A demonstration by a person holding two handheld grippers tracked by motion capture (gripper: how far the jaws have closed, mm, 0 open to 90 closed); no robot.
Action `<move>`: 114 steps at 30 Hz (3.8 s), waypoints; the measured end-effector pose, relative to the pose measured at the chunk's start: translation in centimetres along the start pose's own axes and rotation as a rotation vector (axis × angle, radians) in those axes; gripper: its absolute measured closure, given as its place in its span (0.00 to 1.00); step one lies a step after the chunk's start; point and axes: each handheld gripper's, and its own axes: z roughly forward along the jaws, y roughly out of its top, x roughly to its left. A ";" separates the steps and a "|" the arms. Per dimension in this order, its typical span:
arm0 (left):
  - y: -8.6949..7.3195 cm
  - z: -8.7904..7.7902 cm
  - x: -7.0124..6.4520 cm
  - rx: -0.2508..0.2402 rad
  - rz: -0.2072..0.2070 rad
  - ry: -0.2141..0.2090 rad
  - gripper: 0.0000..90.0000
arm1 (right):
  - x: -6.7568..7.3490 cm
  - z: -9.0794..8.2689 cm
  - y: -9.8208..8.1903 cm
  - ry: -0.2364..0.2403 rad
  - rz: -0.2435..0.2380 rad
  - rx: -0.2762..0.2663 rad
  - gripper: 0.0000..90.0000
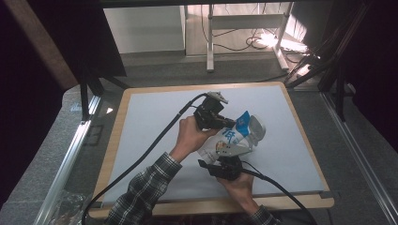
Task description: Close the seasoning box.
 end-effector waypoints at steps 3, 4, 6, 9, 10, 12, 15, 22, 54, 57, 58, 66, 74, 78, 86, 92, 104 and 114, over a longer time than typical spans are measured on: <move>-0.1 -0.2 0.0 -0.002 0.001 -0.005 1.00 | -0.1 0.1 -0.2 -0.009 -0.001 0.001 0.70; -0.1 -0.3 0.0 -0.002 0.002 -0.001 1.00 | -0.2 0.1 -0.2 -0.012 -0.001 0.003 0.70; -0.1 -0.4 -0.1 0.000 0.006 -0.003 1.00 | -0.2 0.1 -0.3 -0.017 -0.002 0.007 0.70; -0.1 -0.5 -0.2 -0.004 0.012 -0.007 1.00 | -0.3 0.0 -0.4 -0.026 0.000 0.013 0.70; -0.1 -0.5 -0.3 -0.002 0.012 -0.007 1.00 | -0.3 -0.1 -0.5 -0.029 0.001 0.016 0.70; -0.2 -0.5 -0.3 -0.002 0.015 -0.009 1.00 | -0.4 -0.1 -0.6 -0.035 -0.002 0.021 0.70; -0.3 -0.7 -0.3 0.000 0.015 -0.011 1.00 | -0.5 -0.1 -0.7 -0.044 -0.011 0.023 0.70; -0.9 -1.4 0.0 -0.015 -0.002 -0.021 1.00 | -0.7 -0.2 -1.0 -0.056 -0.009 0.034 0.70; -3.1 -4.7 0.3 -0.020 0.001 -0.001 1.00 | -1.9 -0.2 -1.8 -0.082 0.022 0.057 0.70; -3.4 -4.8 0.5 -0.042 -0.002 0.007 1.00 | -2.0 -0.3 -1.8 -0.076 0.019 0.064 0.69; -3.4 -4.9 0.5 -0.048 -0.006 0.008 1.00 | -2.0 -0.2 -1.8 -0.075 0.020 0.068 0.69; -3.8 -4.9 0.7 -0.063 -0.007 0.023 1.00 | -2.0 -0.2 -1.8 -0.062 0.029 0.083 0.67; -4.1 -5.0 1.1 -0.072 -0.011 0.034 1.00 | -2.0 -0.2 -1.8 -0.055 0.032 0.092 0.64; -4.1 -5.1 1.2 -0.081 -0.019 0.040 1.00 | -1.9 -0.2 -1.8 -0.045 0.031 0.099 0.63; -4.6 -5.4 1.8 -0.077 -0.020 0.055 1.00 | -1.9 -0.2 -1.9 -0.018 0.044 0.125 0.61; -5.0 -5.8 2.2 -0.086 -0.030 0.105 1.00 | -2.0 -0.2 -2.0 -0.015 0.036 0.148 0.61; -6.5 -6.4 3.7 -0.110 -0.059 0.143 1.00 | -1.7 -0.3 -2.0 -0.019 0.009 0.172 0.61; -7.3 -6.6 4.8 -0.127 -0.061 0.200 1.00 | -1.6 -0.6 -1.9 -0.014 0.004 0.191 0.61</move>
